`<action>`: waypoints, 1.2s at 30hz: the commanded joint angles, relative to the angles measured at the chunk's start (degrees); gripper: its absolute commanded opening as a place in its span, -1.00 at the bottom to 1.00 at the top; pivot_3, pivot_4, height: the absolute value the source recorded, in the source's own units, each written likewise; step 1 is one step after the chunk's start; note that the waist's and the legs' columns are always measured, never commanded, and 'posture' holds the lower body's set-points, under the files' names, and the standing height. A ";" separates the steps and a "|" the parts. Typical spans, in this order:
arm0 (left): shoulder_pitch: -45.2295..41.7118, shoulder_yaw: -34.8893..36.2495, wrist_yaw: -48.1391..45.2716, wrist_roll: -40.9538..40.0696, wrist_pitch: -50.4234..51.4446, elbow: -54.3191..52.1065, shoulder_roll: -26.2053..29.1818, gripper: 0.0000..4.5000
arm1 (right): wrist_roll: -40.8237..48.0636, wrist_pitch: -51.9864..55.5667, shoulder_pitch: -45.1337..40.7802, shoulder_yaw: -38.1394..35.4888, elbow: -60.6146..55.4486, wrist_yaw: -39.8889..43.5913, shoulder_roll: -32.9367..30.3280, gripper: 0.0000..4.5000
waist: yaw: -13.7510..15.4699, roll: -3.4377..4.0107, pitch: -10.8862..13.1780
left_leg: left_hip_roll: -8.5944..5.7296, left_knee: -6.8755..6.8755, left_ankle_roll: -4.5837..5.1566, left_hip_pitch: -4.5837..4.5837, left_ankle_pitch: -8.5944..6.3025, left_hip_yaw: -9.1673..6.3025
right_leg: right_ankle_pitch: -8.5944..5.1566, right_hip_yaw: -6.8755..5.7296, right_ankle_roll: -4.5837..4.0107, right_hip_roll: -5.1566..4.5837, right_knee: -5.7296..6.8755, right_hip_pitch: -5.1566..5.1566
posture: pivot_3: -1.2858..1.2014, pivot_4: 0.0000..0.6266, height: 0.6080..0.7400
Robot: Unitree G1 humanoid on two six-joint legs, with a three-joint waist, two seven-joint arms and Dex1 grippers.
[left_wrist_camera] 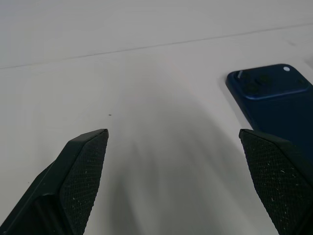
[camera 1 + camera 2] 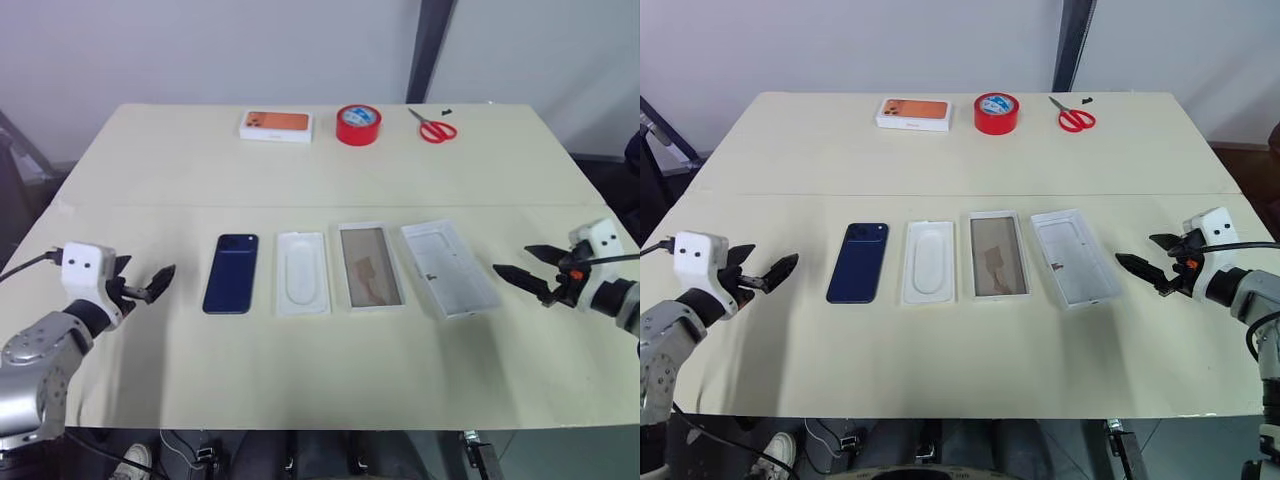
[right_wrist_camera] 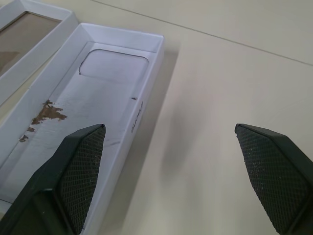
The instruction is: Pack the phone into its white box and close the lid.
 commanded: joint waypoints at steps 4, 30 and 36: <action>0.91 1.38 1.54 -0.86 0.00 -4.40 -0.98 1.00 | -0.19 -1.00 -3.77 1.30 -0.47 -0.26 -0.10 0.98 | -0.34 0.00 0.00 | 0.00 0.00 0.00 0.02 0.00 0.00 | 0.01 0.00 0.02 0.00 0.02 -0.01 | 0.03 -0.52 0.77; -8.81 -14.09 -4.75 -6.55 5.74 -10.22 -1.55 1.00 | 6.06 11.56 0.61 4.58 -30.07 -8.55 4.86 0.98 | -0.06 0.02 0.01 | -0.05 0.03 0.01 0.00 0.00 -0.01 | 0.02 -0.02 0.05 -0.02 0.03 0.02 | 0.03 -0.52 0.77; -9.72 -15.14 -2.90 -9.05 9.59 -11.53 -3.55 1.00 | 6.63 12.57 -0.10 8.68 -35.12 -9.99 5.71 0.98 | -0.15 0.02 0.01 | -0.05 0.03 0.02 0.03 0.01 -0.01 | 0.02 -0.02 0.04 -0.01 0.05 0.03 | 0.03 -0.52 0.77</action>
